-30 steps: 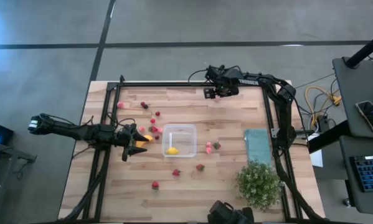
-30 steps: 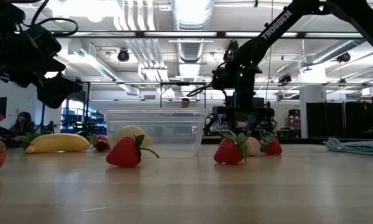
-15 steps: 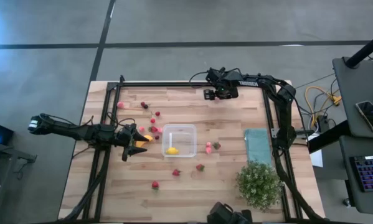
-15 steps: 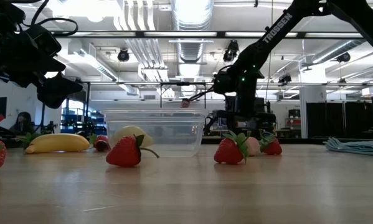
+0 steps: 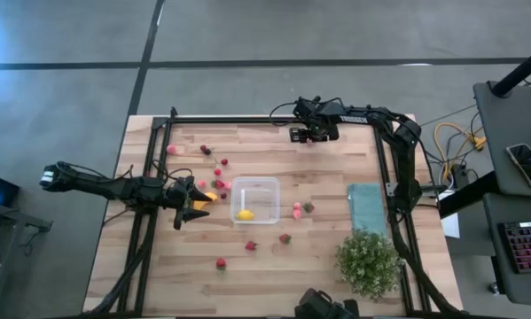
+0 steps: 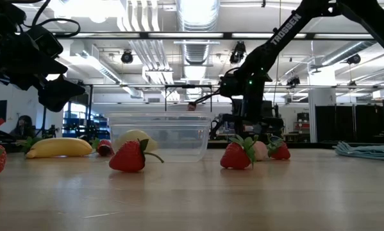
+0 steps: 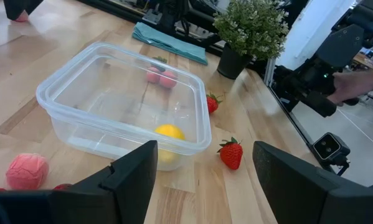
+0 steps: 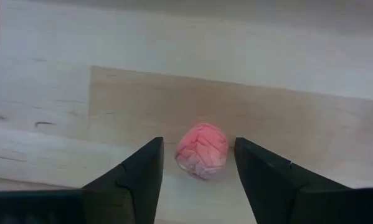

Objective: Pick and placing Produce into tupperware
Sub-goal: Put the peach into the transparent bin

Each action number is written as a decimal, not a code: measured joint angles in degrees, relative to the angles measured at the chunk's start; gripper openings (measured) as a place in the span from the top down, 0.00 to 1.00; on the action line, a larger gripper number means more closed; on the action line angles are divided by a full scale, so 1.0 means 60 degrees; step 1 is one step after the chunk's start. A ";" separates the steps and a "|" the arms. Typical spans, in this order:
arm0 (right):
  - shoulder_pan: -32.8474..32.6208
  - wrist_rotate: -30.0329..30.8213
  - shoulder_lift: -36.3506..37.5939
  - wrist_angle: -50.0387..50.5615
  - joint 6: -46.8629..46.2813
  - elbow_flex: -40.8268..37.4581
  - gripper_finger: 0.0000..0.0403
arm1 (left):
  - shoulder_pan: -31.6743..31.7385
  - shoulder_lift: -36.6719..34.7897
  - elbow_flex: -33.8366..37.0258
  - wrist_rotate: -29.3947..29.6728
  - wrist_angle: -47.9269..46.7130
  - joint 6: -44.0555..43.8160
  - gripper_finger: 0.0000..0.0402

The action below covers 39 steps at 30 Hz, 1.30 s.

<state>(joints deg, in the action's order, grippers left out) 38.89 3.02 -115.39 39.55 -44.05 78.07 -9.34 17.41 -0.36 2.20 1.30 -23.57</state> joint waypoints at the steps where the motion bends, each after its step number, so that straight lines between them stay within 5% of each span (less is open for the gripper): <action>1: 0.0000 -0.0002 -0.0001 0.0000 -0.0082 -0.0035 0.54 | -0.0004 0.0000 0.0000 0.0000 0.0001 0.0000 0.38; 23: -0.0341 -0.0155 0.0096 -0.0138 -0.0412 -0.0103 0.79 | -0.0003 0.0000 0.0000 0.0000 0.0000 0.0000 0.38; 39: -0.3982 -0.1006 0.2557 -0.0854 0.0239 0.0554 0.77 | 0.0000 0.0015 0.0000 0.0000 -0.0004 0.0000 0.38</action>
<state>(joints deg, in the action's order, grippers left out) 15.00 -3.02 -100.05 34.43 -42.61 81.39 -9.34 17.50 -0.36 2.20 1.28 -23.57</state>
